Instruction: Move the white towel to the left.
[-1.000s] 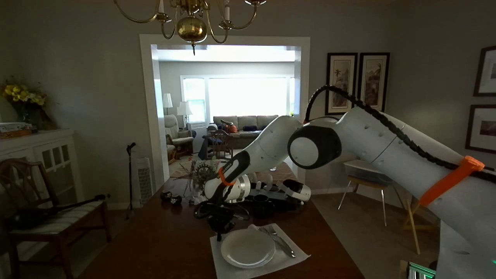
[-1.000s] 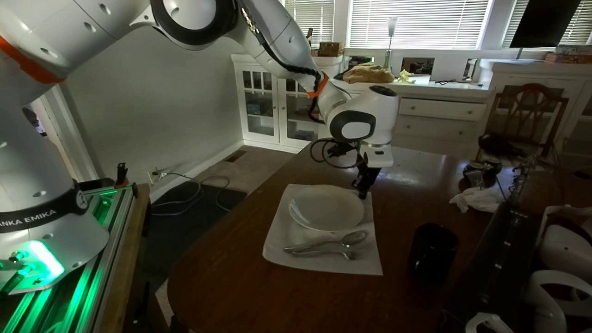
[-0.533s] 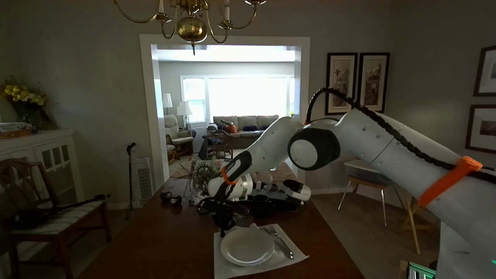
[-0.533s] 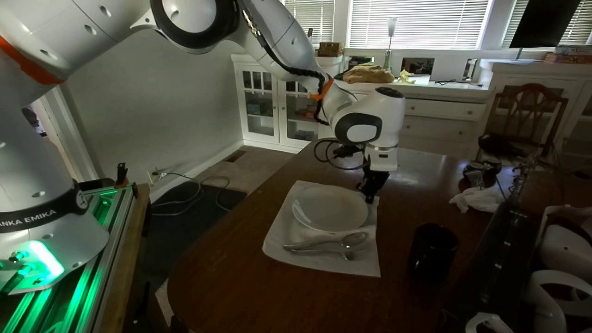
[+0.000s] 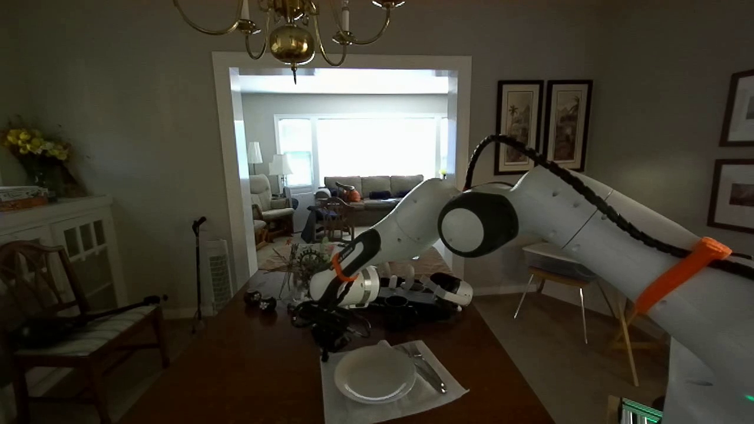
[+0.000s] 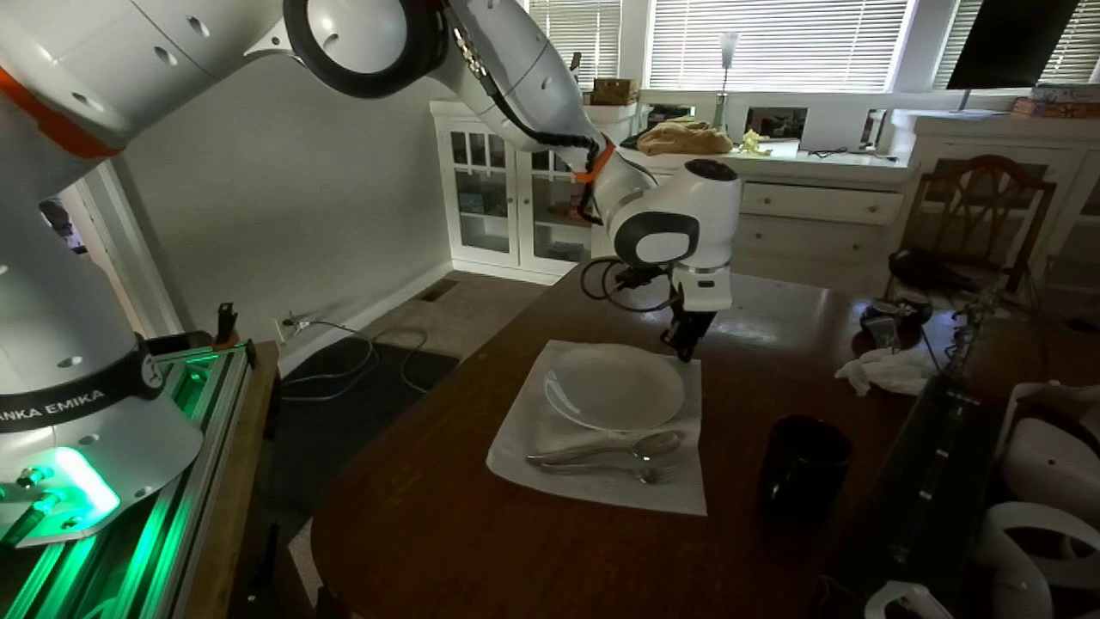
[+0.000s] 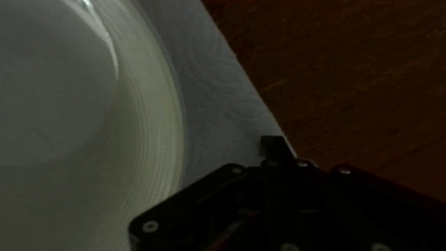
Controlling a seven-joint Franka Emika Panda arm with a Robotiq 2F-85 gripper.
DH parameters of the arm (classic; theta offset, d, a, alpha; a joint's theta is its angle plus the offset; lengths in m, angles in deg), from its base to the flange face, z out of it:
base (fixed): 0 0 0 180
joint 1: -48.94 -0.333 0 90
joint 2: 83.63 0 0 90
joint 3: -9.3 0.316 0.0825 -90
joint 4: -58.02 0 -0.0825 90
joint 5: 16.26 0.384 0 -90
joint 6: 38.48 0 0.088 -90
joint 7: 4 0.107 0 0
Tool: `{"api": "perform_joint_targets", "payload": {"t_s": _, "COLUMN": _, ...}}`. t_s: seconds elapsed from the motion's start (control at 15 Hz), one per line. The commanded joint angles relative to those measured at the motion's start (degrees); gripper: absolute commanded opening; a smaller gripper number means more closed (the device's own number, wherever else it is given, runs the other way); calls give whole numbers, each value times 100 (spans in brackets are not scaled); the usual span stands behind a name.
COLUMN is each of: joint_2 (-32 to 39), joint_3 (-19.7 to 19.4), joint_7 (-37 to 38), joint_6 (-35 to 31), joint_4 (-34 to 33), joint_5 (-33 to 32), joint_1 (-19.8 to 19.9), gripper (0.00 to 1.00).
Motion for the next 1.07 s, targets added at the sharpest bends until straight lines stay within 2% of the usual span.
{"api": "perform_joint_targets", "payload": {"t_s": 0.0, "joint_2": -251, "joint_3": 249, "joint_7": -395, "joint_6": -569, "joint_4": 323, "joint_5": 72, "joint_1": 59, "gripper": 0}}
{"api": "perform_joint_targets", "payload": {"t_s": 0.2, "joint_2": -655, "joint_3": 276, "joint_7": -629, "joint_6": -1135, "joint_4": 825, "joint_5": 88, "joint_1": 46, "gripper": 0}}
{"api": "perform_joint_targets", "payload": {"t_s": 0.47, "joint_2": -1488, "joint_3": 429, "joint_7": -1000, "joint_6": -1795, "joint_4": 1922, "joint_5": 324, "joint_1": 232, "gripper": 0}}
{"api": "perform_joint_targets", "payload": {"t_s": 0.73, "joint_2": -2315, "joint_3": 859, "joint_7": -1641, "joint_6": -1871, "joint_4": 3013, "joint_5": 847, "joint_1": 696, "gripper": 0}}
{"api": "perform_joint_targets", "payload": {"t_s": 1.0, "joint_2": -3047, "joint_3": 1452, "joint_7": -2661, "joint_6": -1829, "joint_4": 4198, "joint_5": 1972, "joint_1": 1372, "gripper": 0}}
